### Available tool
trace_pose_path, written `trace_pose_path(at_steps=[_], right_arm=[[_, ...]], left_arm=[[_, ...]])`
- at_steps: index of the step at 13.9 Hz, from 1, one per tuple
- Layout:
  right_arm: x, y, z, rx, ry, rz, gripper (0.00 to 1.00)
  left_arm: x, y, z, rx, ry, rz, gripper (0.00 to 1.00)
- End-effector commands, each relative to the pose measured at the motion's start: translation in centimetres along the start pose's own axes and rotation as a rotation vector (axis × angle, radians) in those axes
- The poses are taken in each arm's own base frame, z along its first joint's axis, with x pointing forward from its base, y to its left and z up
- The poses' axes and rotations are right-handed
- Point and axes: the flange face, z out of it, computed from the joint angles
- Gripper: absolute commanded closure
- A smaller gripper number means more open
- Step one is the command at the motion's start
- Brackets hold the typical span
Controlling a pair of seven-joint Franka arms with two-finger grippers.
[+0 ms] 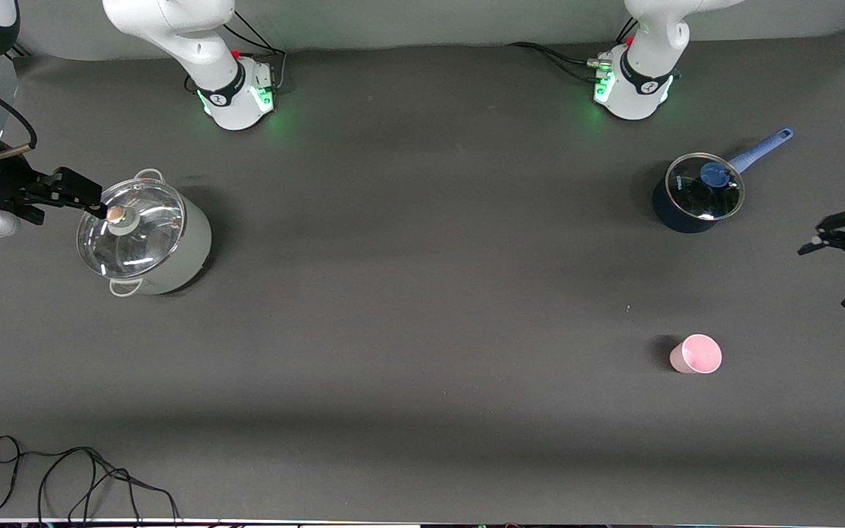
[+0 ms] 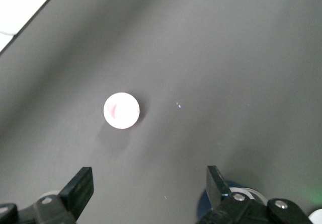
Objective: Transfer pink cup from left to right arm
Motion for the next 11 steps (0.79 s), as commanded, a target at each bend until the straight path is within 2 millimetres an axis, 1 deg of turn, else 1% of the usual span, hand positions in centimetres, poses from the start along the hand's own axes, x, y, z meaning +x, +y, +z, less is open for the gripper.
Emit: trace_pose_path(at_steps=[1, 4, 5, 6, 7, 8, 9, 10, 11], right_arm=[[0.0, 0.0, -0.2, -0.005, -0.005, -0.019, 0.0], [0.0, 0.0, -0.2, -0.004, -0.008, -0.019, 0.0], [-0.1, 0.0, -0.2, -0.005, -0.006, -0.021, 0.0], [-0.1, 0.0, -0.2, -0.005, -0.008, -0.019, 0.0], [-0.1, 0.0, -0.1, -0.005, -0.009, -0.019, 0.0], [-0.1, 0.0, -0.2, -0.005, -0.008, -0.021, 0.0], [-0.1, 0.0, -0.1, -0.005, -0.009, -0.021, 0.0], [-0.1, 0.0, -0.1, -0.005, -0.009, -0.021, 0.0], [-0.1, 0.0, -0.1, -0.005, -0.009, -0.019, 0.0]], left_arm=[[-5.0, -4.3, 3.4, -0.074, 0.173, 0.117, 0.0], [-10.9, -8.2, 9.5, -0.13, 0.336, 0.146, 0.0], [-13.1, -9.2, 11.3, -0.145, 0.394, 0.133, 0.0], [-14.8, -10.1, 13.9, -0.16, 0.456, 0.136, 0.0], [-16.5, -10.8, 15.9, -0.154, 0.508, 0.177, 0.0], [-17.7, -11.1, 18.3, -0.154, 0.563, 0.215, 0.0], [-18.4, -11.2, 20.7, -0.148, 0.621, 0.239, 0.0], [-18.9, -11.4, 22.8, -0.143, 0.666, 0.261, 0.0], [-19.7, -11.7, 24.5, -0.125, 0.698, 0.28, 0.0]])
